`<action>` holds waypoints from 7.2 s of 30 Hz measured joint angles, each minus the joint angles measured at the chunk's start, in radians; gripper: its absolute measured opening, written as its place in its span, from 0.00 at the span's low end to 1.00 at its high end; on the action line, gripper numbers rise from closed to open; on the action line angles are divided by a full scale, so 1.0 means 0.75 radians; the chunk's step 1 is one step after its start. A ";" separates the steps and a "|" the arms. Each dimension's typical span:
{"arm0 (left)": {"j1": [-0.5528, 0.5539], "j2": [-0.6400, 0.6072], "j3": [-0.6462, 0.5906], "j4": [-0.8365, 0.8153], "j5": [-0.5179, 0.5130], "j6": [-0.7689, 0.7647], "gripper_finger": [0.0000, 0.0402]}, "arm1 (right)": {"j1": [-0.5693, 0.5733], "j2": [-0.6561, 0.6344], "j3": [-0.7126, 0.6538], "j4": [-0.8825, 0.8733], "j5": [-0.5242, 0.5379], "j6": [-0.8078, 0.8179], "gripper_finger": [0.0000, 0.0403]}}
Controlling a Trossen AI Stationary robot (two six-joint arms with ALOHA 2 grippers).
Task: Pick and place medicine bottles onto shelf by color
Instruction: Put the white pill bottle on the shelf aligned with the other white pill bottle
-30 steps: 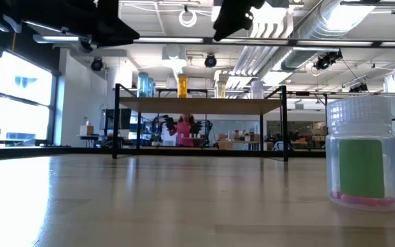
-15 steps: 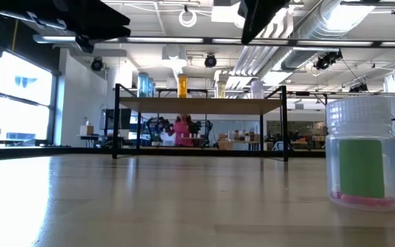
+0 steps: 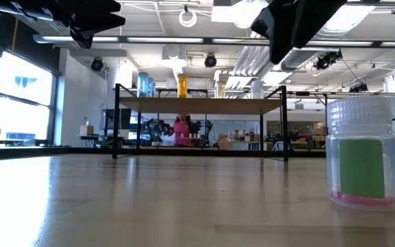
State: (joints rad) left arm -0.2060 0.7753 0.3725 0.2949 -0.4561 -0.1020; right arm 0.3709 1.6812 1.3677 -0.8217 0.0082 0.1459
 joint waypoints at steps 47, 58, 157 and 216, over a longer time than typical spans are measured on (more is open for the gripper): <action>-0.001 0.001 0.000 -0.049 0.004 -0.176 0.39 | 0.310 0.293 -0.036 0.259 0.133 0.435 0.46; -0.001 0.001 0.000 -0.049 0.003 -0.176 0.39 | 0.309 0.290 -0.034 0.272 0.149 0.436 0.46; 0.004 0.016 0.000 -0.186 0.210 -0.534 0.44 | 0.030 0.437 0.209 0.257 0.193 0.187 0.33; 0.300 0.917 0.305 0.206 1.333 -1.227 0.52 | -0.131 0.439 0.481 0.036 0.081 -0.435 0.33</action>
State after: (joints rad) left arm 0.0192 1.4630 0.6010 0.4496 0.5439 -1.0222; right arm 0.2729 2.0105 1.7287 -0.7947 0.0692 -0.1806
